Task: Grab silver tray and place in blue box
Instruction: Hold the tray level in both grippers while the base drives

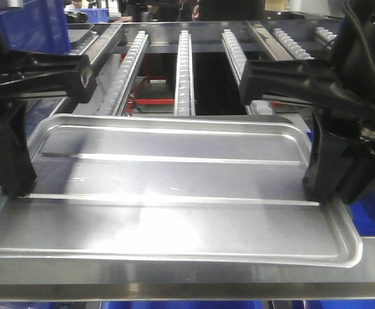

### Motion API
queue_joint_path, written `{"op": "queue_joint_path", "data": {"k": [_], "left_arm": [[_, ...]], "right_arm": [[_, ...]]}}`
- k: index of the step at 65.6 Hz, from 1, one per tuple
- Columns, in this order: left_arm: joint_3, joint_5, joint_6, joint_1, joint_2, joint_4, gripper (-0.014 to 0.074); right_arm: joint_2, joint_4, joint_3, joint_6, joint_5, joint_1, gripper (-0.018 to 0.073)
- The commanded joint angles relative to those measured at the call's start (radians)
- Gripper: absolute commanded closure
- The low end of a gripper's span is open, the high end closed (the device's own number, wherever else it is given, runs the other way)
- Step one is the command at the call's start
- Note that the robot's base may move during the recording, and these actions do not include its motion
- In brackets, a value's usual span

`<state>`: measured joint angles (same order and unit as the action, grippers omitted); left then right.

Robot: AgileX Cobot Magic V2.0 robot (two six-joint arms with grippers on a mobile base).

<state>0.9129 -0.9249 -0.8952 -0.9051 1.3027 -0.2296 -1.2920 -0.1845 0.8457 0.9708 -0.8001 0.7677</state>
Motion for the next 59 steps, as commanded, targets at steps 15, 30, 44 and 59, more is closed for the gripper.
{"op": "queue_joint_path", "data": {"k": [15, 30, 44, 59], "left_arm": [[0.022, -0.008, 0.002, -0.008, -0.028, -0.025, 0.0602], [0.022, -0.008, 0.002, -0.008, -0.028, -0.025, 0.0602], [0.022, -0.009, 0.002, -0.008, -0.028, -0.025, 0.0602], [0.022, -0.009, 0.002, -0.008, -0.028, -0.025, 0.0602]], "right_arm": [[0.033, -0.045, 0.023, 0.001, 0.012, -0.002, 0.0502], [0.033, -0.045, 0.023, 0.001, 0.012, -0.002, 0.0502], [0.033, -0.045, 0.023, 0.001, 0.012, -0.002, 0.0502], [0.033, -0.045, 0.023, 0.001, 0.012, -0.002, 0.0502]]}}
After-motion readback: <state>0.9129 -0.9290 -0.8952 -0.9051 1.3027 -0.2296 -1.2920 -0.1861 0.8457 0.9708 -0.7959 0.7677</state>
